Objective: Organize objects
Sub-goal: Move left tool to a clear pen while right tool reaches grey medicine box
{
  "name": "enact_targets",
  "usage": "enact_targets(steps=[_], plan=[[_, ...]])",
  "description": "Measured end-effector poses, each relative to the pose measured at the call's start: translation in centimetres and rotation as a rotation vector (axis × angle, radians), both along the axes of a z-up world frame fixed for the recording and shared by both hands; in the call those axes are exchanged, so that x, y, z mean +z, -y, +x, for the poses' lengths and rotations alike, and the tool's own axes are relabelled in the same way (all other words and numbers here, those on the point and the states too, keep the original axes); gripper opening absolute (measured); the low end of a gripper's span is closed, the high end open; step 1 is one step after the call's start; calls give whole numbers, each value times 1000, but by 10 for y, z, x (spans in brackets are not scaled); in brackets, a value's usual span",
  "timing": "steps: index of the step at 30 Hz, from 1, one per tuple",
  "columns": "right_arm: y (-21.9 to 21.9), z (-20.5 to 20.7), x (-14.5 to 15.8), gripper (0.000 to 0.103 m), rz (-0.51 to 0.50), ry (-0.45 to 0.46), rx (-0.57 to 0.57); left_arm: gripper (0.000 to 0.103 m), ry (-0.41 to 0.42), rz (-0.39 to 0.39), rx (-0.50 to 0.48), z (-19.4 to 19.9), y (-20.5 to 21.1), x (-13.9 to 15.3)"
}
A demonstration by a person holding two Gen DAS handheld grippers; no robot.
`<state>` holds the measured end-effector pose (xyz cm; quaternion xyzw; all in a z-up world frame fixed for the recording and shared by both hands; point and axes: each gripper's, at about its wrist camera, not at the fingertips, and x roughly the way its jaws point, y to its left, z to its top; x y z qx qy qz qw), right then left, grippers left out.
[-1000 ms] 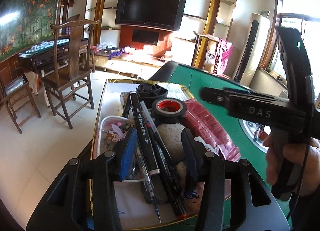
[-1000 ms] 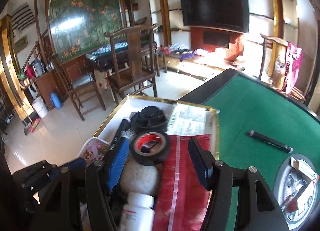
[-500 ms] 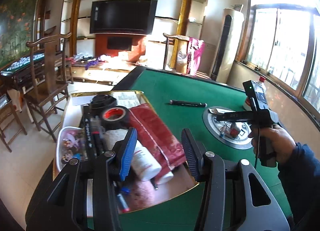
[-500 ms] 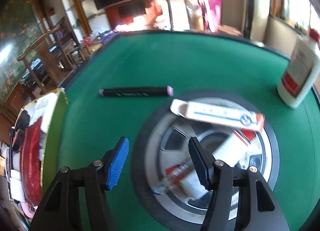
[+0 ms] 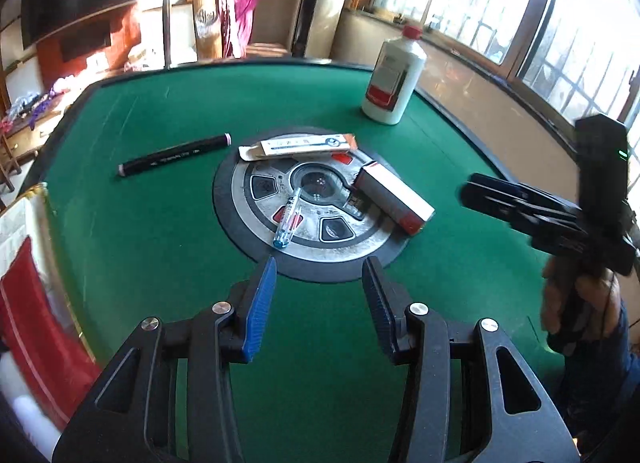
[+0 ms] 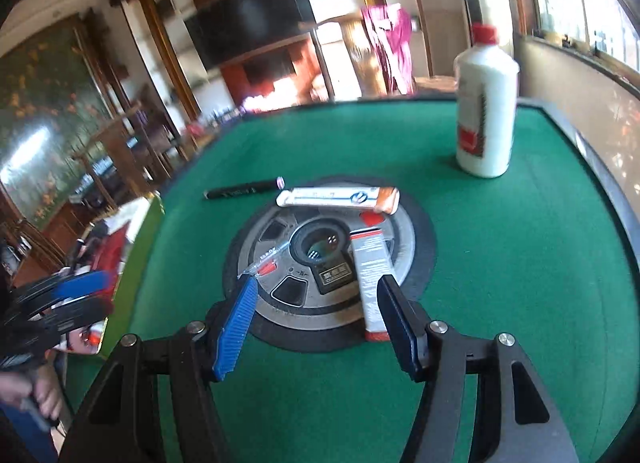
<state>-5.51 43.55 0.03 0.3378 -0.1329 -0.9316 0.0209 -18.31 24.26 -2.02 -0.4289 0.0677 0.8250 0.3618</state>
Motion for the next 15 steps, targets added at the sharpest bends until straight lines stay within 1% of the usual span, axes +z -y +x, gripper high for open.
enact_targets(steps=[2, 4, 5, 7, 9, 11, 15], plan=[[-13, 6, -1, 63, -9, -24, -24, 22, 73, -64, -25, -23, -25, -17], [-29, 2, -5, 63, -39, -18, -54, 22, 86, -85, 12, -39, -37, -27], [-37, 1, -7, 63, -74, -18, -68, 22, 112, -81, 21, -46, -42, -29], [-46, -2, -10, 63, -139, -12, -65, 22, 115, -84, 40, -52, -48, -33], [-48, 0, -13, 63, -152, -3, -59, 22, 122, -91, 33, -57, -54, -34], [-47, 0, -14, 63, -172, -4, -52, 22, 123, -123, 43, -65, -62, -39], [-42, 2, -16, 63, -173, -2, -40, 22, 91, -188, 68, -75, -73, -48]])
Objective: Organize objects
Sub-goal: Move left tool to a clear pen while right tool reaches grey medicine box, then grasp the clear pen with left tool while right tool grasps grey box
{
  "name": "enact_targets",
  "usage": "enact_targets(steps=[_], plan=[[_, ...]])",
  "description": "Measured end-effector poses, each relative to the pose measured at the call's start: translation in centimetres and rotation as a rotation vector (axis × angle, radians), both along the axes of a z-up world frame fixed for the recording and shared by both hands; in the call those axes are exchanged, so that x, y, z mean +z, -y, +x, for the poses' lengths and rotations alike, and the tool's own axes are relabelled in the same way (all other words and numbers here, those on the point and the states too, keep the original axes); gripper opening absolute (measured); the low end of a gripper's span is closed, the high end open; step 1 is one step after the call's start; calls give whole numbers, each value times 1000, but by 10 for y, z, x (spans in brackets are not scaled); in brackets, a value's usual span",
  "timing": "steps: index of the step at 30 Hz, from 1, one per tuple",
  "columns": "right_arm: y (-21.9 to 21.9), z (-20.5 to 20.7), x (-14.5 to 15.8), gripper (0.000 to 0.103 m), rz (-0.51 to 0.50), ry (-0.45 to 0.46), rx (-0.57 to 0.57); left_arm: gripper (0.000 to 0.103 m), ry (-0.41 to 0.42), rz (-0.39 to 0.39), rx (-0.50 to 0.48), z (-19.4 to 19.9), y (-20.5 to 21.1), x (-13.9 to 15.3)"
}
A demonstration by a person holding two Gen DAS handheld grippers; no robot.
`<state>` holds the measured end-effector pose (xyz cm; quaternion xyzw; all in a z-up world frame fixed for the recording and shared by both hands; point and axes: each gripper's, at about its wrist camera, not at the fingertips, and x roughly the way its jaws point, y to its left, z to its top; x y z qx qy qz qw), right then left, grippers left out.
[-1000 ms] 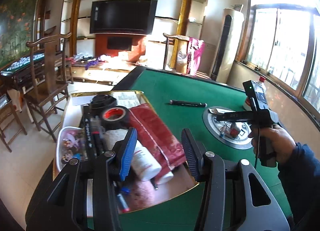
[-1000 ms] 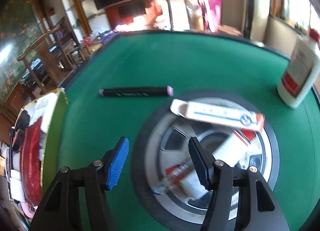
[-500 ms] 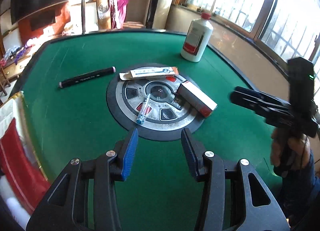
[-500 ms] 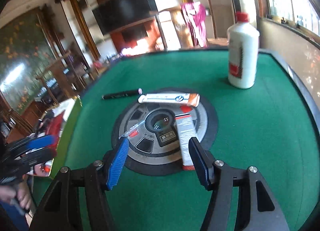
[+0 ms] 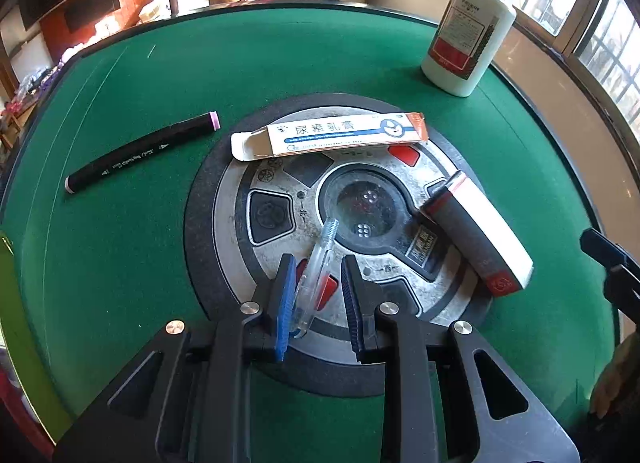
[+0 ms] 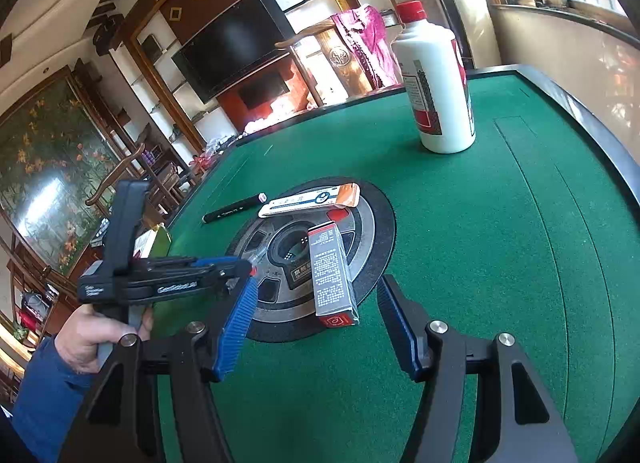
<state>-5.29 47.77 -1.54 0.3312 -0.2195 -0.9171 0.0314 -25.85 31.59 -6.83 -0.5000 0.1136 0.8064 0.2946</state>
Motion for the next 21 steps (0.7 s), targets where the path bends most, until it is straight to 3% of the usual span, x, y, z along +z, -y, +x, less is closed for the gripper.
enact_targets(steps=[3, 5, 12, 21], plan=[[0, 2, 0, 63, 10, -6, -7, 21, -18, -4, -1, 0, 0, -1], [2, 0, -2, 63, 26, 3, -6, 10, -36, -30, 18, 2, 2, -2], [13, -14, -17, 62, 133, 73, 16, 10, -63, -12, 42, 49, 35, -6], [44, -75, -46, 58, 349, 214, 81, 10, -117, 38, 62, 92, 65, -10]])
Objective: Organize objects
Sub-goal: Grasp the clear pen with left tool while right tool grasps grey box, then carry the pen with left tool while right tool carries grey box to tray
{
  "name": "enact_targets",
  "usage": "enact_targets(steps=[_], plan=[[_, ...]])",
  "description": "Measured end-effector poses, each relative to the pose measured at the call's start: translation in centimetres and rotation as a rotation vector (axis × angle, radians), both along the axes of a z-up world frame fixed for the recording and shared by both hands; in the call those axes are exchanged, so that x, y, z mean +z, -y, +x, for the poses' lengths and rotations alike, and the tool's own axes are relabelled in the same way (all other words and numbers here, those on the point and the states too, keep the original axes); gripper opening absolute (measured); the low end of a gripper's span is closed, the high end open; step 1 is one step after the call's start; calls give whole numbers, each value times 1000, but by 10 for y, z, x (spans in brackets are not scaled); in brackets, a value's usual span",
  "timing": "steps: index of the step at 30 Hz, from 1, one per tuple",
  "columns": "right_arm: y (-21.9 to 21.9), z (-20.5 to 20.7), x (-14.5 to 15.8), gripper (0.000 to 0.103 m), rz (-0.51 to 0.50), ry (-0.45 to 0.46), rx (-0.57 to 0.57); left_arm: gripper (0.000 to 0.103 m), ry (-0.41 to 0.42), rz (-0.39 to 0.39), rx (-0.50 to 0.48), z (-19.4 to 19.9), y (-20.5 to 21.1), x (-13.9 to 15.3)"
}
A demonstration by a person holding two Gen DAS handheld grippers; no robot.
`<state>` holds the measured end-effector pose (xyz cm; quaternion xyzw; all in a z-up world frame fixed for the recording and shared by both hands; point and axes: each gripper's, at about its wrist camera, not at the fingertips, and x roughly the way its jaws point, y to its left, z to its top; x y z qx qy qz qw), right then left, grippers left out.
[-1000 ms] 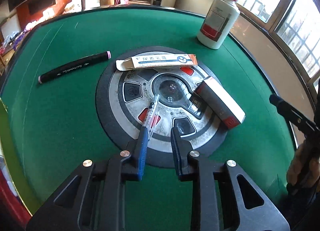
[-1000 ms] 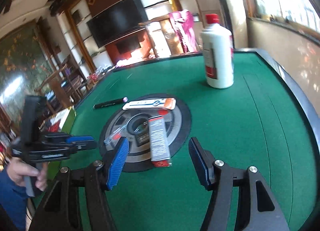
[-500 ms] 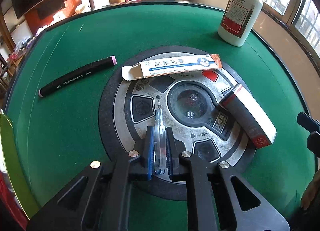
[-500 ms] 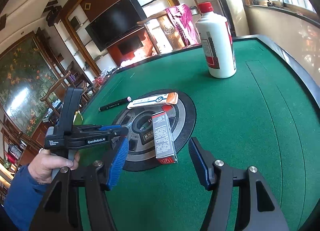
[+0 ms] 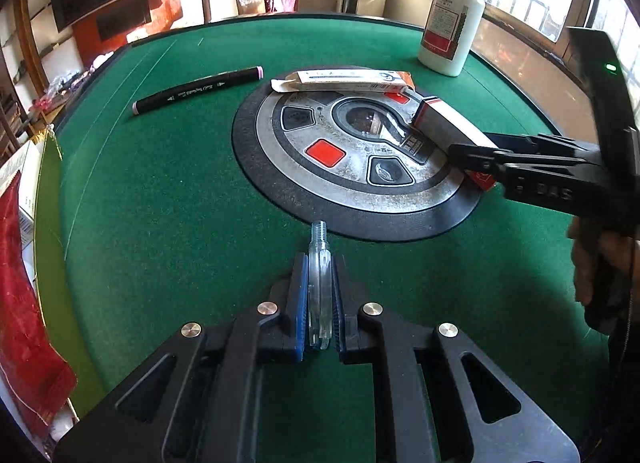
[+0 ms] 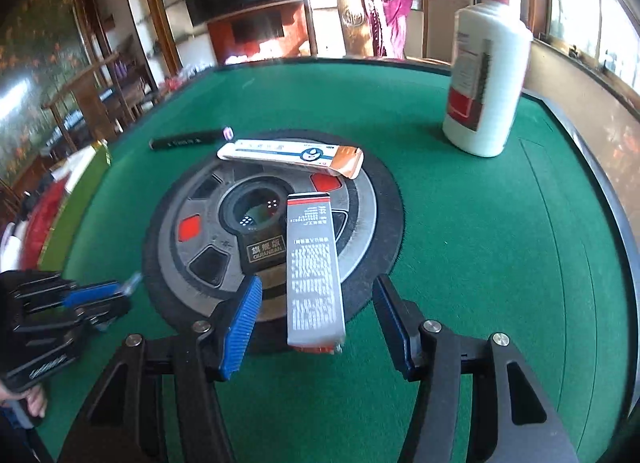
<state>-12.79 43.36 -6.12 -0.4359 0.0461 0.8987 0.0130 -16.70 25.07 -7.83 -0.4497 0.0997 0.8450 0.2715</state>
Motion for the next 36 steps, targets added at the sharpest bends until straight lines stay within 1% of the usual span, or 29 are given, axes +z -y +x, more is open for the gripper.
enact_targets(steps=[1, 2, 3, 4, 7, 9, 11, 16, 19, 25, 30, 36], plan=[[1, -3, -4, 56, 0, 1, -4, 10, -8, 5, -2, 0, 0, -1], [1, -5, -7, 44, 12, 4, -11, 10, -13, 10, -4, 0, 1, -1], [2, -5, -7, 26, 54, -4, -20, 10, -18, 12, -7, -1, -1, -1], [1, -4, -9, 26, 68, -2, -23, 10, -25, 16, -8, 0, -1, -2], [-6, 2, -10, 26, 24, -13, -21, 10, -47, 36, -21, 2, -1, 1], [-7, 9, -5, 26, -1, -40, -20, 10, -97, 51, -15, 8, 2, 10], [-2, 15, 4, 26, 2, -79, -11, 10, -145, 55, 2, 12, 5, 19], [23, 27, 32, 26, -30, -178, 42, 10, -193, 50, 44, 14, 12, 27], [36, 35, 41, 26, -23, -203, 65, 10, -238, 36, 67, 19, 15, 34], [60, 42, 46, 26, -58, -210, 121, 10, -280, 23, 115, 31, 35, 41], [79, 52, 53, 26, -76, -232, 152, 10, -313, 11, 134, 44, 51, 50], [100, 61, 57, 26, -107, -242, 185, 10, -348, 41, 173, 59, 77, 68]])
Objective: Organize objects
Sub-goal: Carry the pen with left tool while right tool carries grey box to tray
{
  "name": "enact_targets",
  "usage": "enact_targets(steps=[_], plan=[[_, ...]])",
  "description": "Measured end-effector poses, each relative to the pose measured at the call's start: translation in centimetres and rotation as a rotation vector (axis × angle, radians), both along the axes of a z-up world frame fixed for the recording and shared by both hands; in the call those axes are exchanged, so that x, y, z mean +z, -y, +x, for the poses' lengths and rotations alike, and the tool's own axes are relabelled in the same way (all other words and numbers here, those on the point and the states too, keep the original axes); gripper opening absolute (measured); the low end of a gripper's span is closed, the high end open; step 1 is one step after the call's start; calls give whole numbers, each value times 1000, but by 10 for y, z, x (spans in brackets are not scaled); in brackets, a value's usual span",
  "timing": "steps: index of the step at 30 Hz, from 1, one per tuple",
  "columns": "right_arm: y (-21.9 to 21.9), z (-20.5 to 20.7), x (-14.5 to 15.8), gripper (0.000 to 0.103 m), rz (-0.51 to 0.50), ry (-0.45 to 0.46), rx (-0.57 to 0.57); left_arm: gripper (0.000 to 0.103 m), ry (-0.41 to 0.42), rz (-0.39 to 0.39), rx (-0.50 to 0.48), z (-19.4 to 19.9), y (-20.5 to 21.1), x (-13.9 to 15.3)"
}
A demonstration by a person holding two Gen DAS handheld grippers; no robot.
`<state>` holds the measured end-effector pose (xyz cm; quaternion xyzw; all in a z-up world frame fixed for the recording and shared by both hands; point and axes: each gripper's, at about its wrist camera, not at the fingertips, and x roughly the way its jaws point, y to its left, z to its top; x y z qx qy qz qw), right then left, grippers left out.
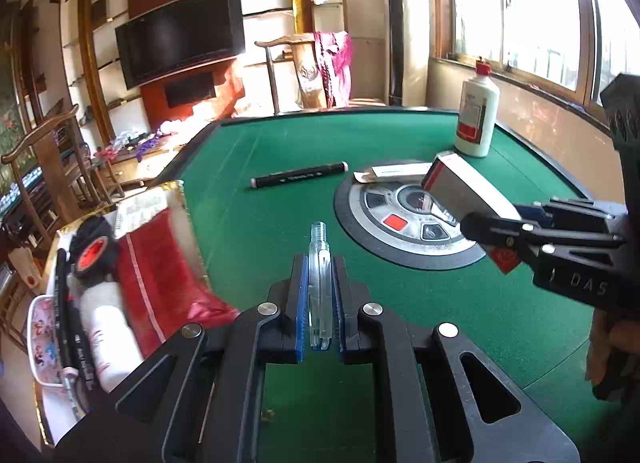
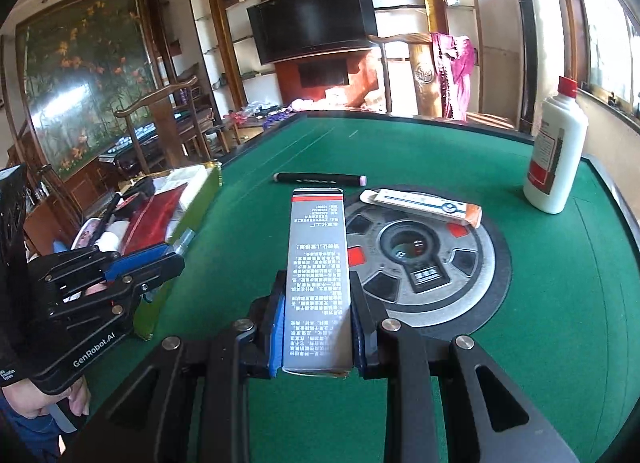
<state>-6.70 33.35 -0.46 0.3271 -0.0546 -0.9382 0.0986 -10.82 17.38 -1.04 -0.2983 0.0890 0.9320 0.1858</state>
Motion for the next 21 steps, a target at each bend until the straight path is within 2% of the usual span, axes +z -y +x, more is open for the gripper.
enact_targets(steps=[13, 21], plan=[[60, 3, 10, 26, -48, -24, 90, 10, -33, 54, 89, 14, 60, 19], [111, -11, 18, 26, -36, -23, 168, 10, -40, 87, 160, 13, 104, 23]])
